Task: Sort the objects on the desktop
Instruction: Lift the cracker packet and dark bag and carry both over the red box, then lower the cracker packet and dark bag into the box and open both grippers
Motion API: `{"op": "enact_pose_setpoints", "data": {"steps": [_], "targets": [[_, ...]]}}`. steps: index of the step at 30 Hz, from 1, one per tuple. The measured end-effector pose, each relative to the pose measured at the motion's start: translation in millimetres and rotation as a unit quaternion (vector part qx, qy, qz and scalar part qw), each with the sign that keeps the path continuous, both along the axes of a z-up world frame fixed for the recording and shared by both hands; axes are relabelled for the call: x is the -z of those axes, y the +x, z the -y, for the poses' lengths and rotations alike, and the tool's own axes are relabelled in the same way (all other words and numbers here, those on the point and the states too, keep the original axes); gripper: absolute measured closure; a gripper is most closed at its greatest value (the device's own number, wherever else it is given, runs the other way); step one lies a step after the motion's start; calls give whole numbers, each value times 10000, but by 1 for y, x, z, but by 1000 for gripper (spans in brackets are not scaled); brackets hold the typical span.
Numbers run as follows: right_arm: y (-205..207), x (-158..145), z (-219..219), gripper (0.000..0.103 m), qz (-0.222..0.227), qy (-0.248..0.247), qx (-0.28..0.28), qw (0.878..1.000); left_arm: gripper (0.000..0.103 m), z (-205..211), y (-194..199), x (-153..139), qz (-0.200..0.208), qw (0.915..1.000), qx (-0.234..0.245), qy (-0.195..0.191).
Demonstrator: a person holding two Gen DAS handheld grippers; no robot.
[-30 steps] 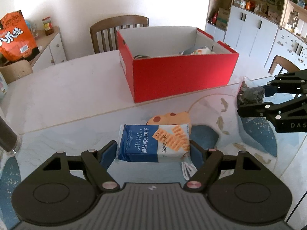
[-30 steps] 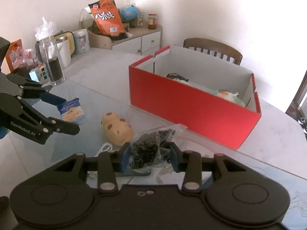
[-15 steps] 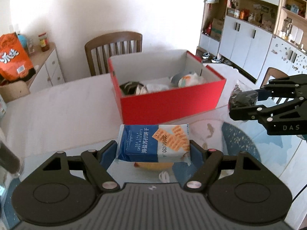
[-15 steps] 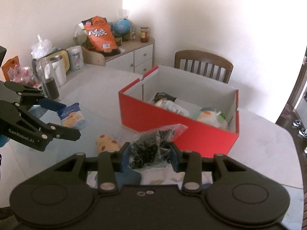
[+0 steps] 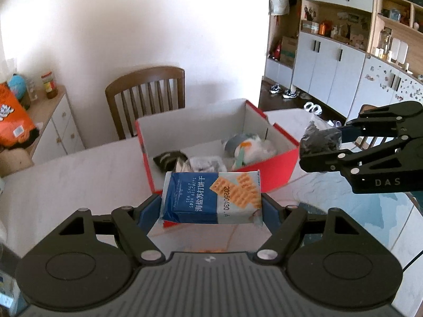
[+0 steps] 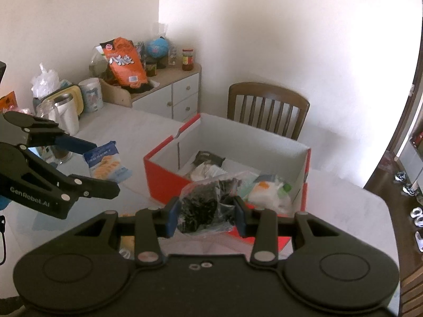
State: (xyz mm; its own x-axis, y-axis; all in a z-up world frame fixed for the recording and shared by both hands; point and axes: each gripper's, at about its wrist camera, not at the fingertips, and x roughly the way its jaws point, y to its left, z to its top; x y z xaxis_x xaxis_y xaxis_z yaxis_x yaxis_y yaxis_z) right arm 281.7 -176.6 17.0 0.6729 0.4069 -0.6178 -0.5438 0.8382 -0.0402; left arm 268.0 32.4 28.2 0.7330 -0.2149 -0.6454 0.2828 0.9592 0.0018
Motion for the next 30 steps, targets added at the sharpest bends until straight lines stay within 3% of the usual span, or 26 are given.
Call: {"op": "enact_pose_setpoints", "data": {"steps": [17, 30], "targets": [[58, -16, 3, 62, -44, 161, 267, 9995, 25, 14, 66, -8, 56, 9997, 213, 120], [99, 10, -8, 62, -325, 77, 284, 9990, 25, 12, 130, 21, -379, 9987, 303, 140]]}}
